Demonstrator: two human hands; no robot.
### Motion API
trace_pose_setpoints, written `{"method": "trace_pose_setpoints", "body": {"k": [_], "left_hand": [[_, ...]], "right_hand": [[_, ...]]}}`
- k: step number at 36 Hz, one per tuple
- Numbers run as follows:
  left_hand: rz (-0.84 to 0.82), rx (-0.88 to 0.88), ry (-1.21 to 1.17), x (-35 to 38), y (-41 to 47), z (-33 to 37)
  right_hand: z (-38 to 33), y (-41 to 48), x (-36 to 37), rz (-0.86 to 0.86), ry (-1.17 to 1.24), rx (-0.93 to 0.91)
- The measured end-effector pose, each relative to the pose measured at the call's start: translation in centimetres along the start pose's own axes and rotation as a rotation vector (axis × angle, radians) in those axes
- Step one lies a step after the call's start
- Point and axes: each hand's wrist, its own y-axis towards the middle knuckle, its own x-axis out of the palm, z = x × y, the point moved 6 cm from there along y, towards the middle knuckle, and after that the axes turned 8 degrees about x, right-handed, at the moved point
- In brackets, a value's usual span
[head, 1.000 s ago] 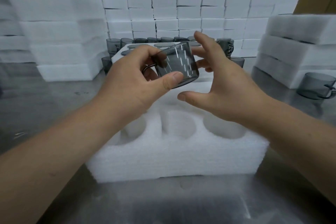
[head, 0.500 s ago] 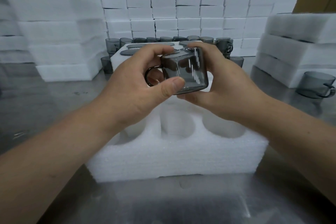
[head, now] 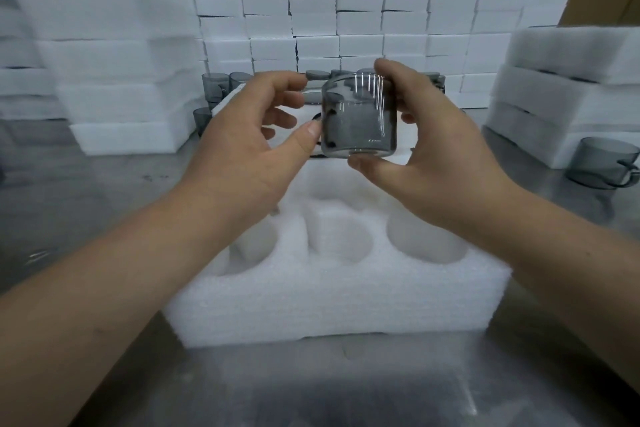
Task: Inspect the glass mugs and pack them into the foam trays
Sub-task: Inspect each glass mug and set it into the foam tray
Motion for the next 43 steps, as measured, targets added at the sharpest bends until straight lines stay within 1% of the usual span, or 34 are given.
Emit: {"method": "trace_pose_setpoints", "body": {"k": [7,21,27,30,36,43], "left_hand": [[-0.053,0.027,0.011,0.1,-0.2,0.6],[-0.189,0.029,0.086,1.0,-0.4,0.9],[-0.201,0.045,0.118,1.2,-0.3,0.8],[-0.184,0.054,0.125,1.1,-0.3,0.8],[-0.152,0.098,0.189,0.8,-0.2,1.1],[-0.111,0.143,0.182,0.6,-0.2,1.0]], "right_hand": [[-0.5,-0.3,0.0,0.039,-0.078,-0.111],[-1.4,-0.3,0.1,0.027,-0.176,-0.192],[-1.6,-0.4,0.0,0.027,-0.201,-0.221],[-1.4,-0.4,0.0,0.017,-0.189,-0.198],[-0.8,-0.2,0.1,-0.016,-0.104,-0.095],[-0.5,-0.3,0.3,-0.060,-0.035,0.018]]}}
